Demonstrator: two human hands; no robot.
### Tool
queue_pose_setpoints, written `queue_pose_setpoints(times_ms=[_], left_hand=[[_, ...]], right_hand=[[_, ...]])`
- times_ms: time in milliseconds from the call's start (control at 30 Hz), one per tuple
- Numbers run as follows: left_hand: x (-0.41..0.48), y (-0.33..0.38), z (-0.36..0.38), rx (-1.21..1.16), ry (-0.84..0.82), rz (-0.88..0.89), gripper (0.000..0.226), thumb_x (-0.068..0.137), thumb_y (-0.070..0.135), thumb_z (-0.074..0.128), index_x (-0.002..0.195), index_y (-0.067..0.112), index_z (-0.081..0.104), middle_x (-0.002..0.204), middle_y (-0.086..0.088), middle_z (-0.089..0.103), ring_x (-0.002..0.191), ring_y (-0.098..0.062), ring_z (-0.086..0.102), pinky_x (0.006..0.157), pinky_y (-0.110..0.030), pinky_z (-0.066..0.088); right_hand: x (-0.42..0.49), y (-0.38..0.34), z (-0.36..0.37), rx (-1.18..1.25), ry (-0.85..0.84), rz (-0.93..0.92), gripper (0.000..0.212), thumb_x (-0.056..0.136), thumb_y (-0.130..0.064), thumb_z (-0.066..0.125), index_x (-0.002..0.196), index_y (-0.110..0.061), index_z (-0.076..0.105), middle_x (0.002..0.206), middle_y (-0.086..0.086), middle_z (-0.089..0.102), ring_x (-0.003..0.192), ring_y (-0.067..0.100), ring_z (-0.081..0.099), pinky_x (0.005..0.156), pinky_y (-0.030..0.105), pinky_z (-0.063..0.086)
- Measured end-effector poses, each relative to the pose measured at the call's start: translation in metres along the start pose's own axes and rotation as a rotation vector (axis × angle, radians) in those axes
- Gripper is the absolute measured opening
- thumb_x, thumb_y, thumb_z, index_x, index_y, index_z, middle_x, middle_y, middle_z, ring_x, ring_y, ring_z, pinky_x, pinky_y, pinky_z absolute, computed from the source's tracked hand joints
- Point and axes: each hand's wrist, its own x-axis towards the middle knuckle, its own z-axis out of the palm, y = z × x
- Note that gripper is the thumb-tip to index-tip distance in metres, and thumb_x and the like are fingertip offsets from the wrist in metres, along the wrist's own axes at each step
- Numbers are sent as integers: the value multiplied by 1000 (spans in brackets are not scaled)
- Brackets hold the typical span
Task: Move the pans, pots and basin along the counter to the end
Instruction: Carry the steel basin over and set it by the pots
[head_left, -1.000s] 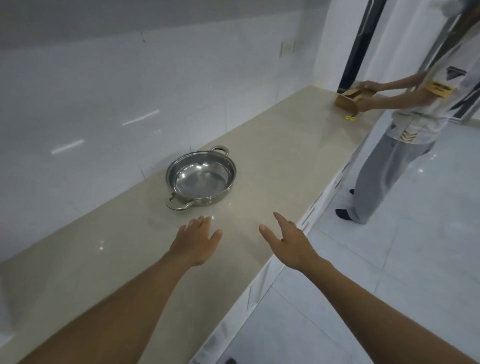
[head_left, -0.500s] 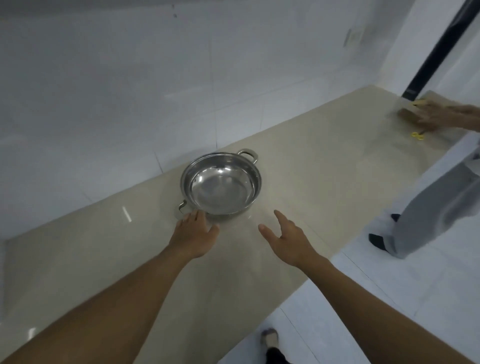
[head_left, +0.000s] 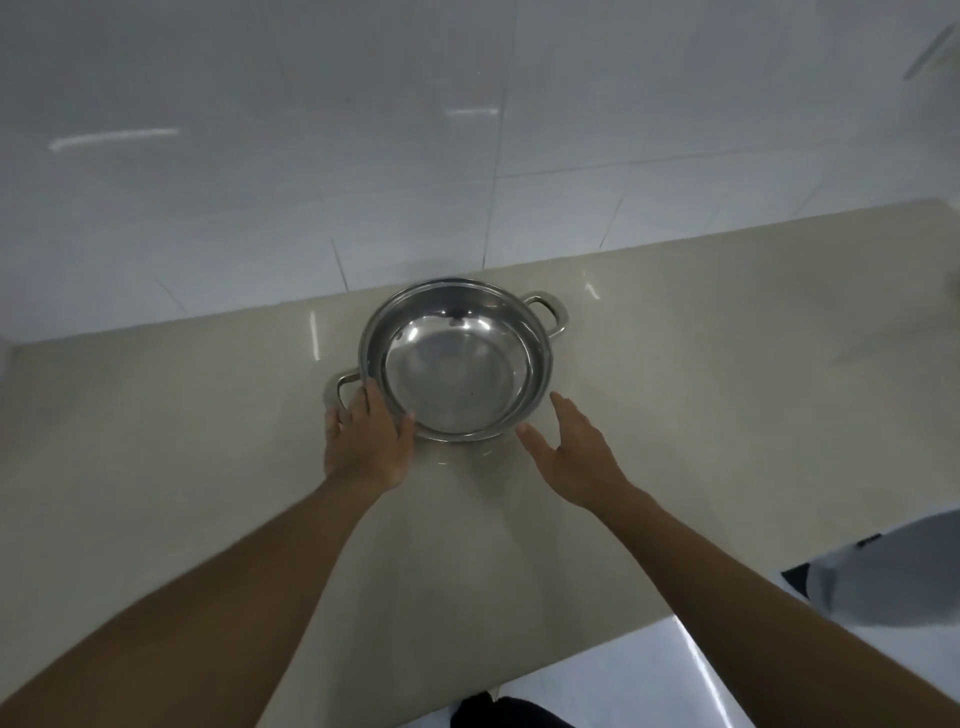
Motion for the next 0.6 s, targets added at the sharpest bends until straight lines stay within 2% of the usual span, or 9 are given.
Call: queue_pose_setpoints(times_ms=[100,200,267,333,400,467,500,600], left_hand=[[-2,1,1,-14,36,-14,72,100,43,35,157,10,6,156,-14,32,147,-33,24,122,-46,4],[-9,-5,-2,9,3,7,76,100,40,36,157,7,-2,156,-17,29,147,-33,20,122,-46,4],[-17,-15,-6,63,-16,43,77,100,39,35,156,5,-6,158,-17,25,148,-31,19,122,-46,6],[-26,-26,-8,162,-19,88,79,99,39,36,155,2,-5,158,-17,25,147,-29,22,122,-45,10],[-33,-38,-9,242,-15,136,81,97,40,37,155,0,-3,156,-16,29,143,-29,28,121,-44,13],[-41,-47,-11,297,-10,155,81,95,41,36,156,1,0,155,-14,31,140,-27,33,120,-42,15],[-44,-49,-12,309,-5,148,81,94,42,37,156,1,3,155,-14,32,139,-27,34,120,-42,16],[-50,-51,-11,269,62,72,74,95,38,41,154,1,16,152,-15,36,135,-28,40,117,-40,24]], right_hand=[[18,-1,-4,-19,80,-68,76,95,-54,53,155,-16,25,160,16,26,149,28,20,116,42,22],[33,-5,-6,-64,177,-158,63,94,-38,60,147,-12,38,141,19,44,133,36,34,110,45,32],[42,-7,-6,-144,206,-169,61,93,-34,60,144,-8,40,140,22,43,130,42,37,108,53,34],[49,-7,-3,-216,208,-156,65,92,-34,60,145,-6,36,150,24,34,135,45,32,111,55,30],[53,-3,2,-243,188,-122,69,92,-33,60,149,-5,31,158,26,22,144,45,18,118,53,19],[57,3,6,-265,161,-82,71,94,-33,56,153,-8,26,161,26,14,150,43,4,121,50,9],[58,5,7,-262,151,-71,70,95,-34,54,155,-12,24,162,24,13,150,42,4,121,49,9],[59,3,9,-207,140,-72,68,92,-33,59,153,-20,31,152,21,27,139,42,26,112,52,30]])
